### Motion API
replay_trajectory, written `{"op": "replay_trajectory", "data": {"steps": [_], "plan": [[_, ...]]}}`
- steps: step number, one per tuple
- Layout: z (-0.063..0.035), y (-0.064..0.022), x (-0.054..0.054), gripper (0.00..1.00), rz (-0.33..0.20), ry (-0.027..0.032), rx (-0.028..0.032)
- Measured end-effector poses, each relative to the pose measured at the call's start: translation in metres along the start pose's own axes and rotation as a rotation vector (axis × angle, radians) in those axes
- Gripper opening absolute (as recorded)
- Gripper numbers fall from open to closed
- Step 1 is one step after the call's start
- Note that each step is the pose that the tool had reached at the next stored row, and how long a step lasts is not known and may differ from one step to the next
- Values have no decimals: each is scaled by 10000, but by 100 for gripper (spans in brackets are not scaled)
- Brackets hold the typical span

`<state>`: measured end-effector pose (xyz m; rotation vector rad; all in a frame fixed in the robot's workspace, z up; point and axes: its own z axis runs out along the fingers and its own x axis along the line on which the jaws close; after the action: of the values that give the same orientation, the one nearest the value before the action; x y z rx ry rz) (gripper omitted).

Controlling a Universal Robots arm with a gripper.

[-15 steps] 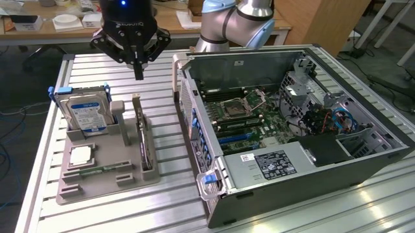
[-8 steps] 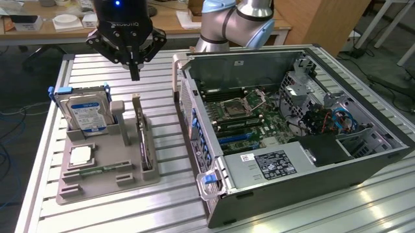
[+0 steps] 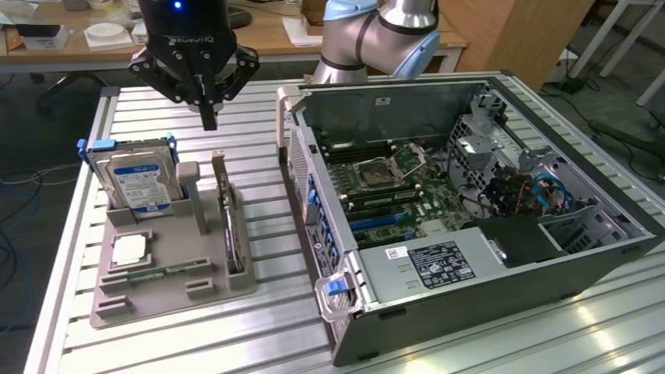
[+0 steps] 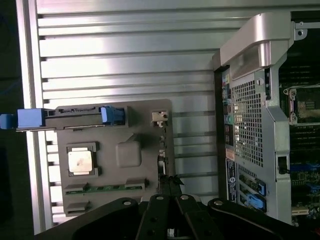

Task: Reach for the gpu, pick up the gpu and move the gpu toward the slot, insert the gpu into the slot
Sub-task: 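Reach for the gpu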

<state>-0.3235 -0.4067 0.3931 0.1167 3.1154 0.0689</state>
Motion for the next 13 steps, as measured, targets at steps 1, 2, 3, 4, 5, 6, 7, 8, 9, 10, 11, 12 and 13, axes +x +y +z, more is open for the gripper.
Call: {"op": "replay_trajectory", "data": {"steps": [1,2,3,4,5,6,7,8,9,10,11,12,13], "plan": [[0,-2,10,10,0,0,0],[0,-4,20,10,0,0,0],[-1,-6,31,10,0,1,0],[-1,-8,41,10,0,1,0],[-1,-11,52,10,0,1,0],[-2,-14,61,10,0,2,0],[-2,-15,71,10,0,1,0],[-2,-17,79,10,0,2,0],[-2,-18,81,10,0,2,0],[-2,-18,81,10,-1,2,0],[-2,-18,81,10,-1,2,0],[-2,-18,81,10,-1,2,0],[-2,-18,81,10,0,2,0]]}}
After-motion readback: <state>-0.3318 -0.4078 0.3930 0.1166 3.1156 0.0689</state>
